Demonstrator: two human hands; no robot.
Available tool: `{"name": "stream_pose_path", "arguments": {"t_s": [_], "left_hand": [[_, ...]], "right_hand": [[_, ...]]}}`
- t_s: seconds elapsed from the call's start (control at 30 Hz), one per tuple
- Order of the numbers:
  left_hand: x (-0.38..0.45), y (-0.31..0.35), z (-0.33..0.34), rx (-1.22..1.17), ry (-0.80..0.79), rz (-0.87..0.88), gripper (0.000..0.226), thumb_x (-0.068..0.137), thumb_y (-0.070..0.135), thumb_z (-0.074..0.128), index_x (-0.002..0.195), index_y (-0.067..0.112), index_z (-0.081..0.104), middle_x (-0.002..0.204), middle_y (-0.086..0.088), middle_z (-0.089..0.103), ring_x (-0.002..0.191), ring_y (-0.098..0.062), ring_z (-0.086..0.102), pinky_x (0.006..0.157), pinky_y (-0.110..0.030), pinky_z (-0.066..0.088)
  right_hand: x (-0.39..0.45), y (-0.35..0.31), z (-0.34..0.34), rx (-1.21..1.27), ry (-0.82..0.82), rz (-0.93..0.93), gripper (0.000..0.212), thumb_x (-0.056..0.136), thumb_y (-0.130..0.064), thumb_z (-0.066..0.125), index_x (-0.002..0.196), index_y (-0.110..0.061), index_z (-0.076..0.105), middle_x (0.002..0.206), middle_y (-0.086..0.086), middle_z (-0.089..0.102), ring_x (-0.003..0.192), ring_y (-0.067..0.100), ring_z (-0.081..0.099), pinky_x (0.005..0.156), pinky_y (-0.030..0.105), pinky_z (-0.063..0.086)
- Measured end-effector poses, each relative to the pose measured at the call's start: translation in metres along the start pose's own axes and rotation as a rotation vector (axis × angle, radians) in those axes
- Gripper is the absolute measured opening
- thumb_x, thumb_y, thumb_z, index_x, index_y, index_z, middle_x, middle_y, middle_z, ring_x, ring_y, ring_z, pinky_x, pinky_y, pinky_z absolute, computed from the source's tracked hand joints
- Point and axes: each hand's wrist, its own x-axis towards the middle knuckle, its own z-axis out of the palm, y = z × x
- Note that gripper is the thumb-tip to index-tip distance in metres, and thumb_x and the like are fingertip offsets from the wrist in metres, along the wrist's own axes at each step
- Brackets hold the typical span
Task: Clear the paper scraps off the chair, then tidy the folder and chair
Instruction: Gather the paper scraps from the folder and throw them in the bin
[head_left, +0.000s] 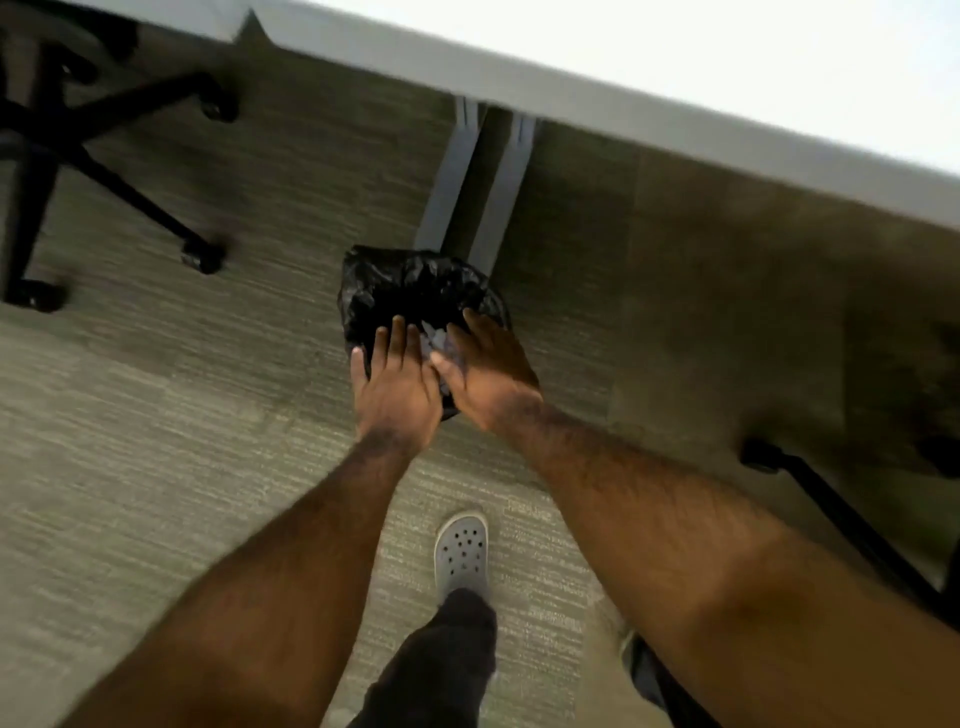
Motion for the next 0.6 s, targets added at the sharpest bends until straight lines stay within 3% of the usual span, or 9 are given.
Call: {"name": "stream_pose_path", "arguments": {"t_s": [0.17,0.27,0.37,0.6], "left_hand": [[-0.062,0.038,-0.074,-0.067,-0.012,0.025,0.057,0.101,0.034,0.02,0.152,0.009,0.019,0.162,-0.007,0.015,0.149,-0.021,0.008,0.12,-0.047,0.001],[-0.093,0.068,-0.122,-0.085,-0.037,0.07,0.061,0.097,0.036,0.014,0.153,0.012,0.02,0.162,-0.004,0.013,0.149,-0.019,0.005,0.119,-0.044,-0.003],[-0.117,0.096,-0.162,-0.052,-0.078,0.178,0.056,0.101,0.035,0.017,0.153,0.014,0.019,0.163,-0.002,0.01,0.149,-0.017,0.003,0.119,-0.043,-0.005],[-0.152,0.168,-0.223,-0.017,-0.161,0.417,0.054,0.102,0.034,0.022,0.153,0.015,0.021,0.163,-0.003,0.011,0.149,-0.018,0.003,0.12,-0.044,-0.004]], "right_hand": [[-0.079,-0.025,-0.072,0.03,0.0,0.066,0.068,0.094,-0.064,0.02,0.15,-0.026,0.025,0.158,0.006,0.024,0.142,0.027,0.025,0.114,0.043,0.022],[-0.122,-0.035,-0.112,0.049,0.013,0.108,0.068,0.095,-0.062,0.021,0.149,-0.021,0.027,0.158,0.006,0.023,0.144,0.026,0.019,0.117,0.043,0.013],[-0.161,-0.038,-0.15,0.062,0.064,0.161,0.069,0.095,-0.062,0.019,0.149,-0.02,0.028,0.161,0.004,0.017,0.147,0.02,0.011,0.118,0.04,0.007],[-0.246,-0.032,-0.227,0.091,0.193,0.302,0.069,0.094,-0.062,0.018,0.146,-0.019,0.033,0.156,0.005,0.029,0.144,0.02,0.02,0.119,0.04,0.013]]}}
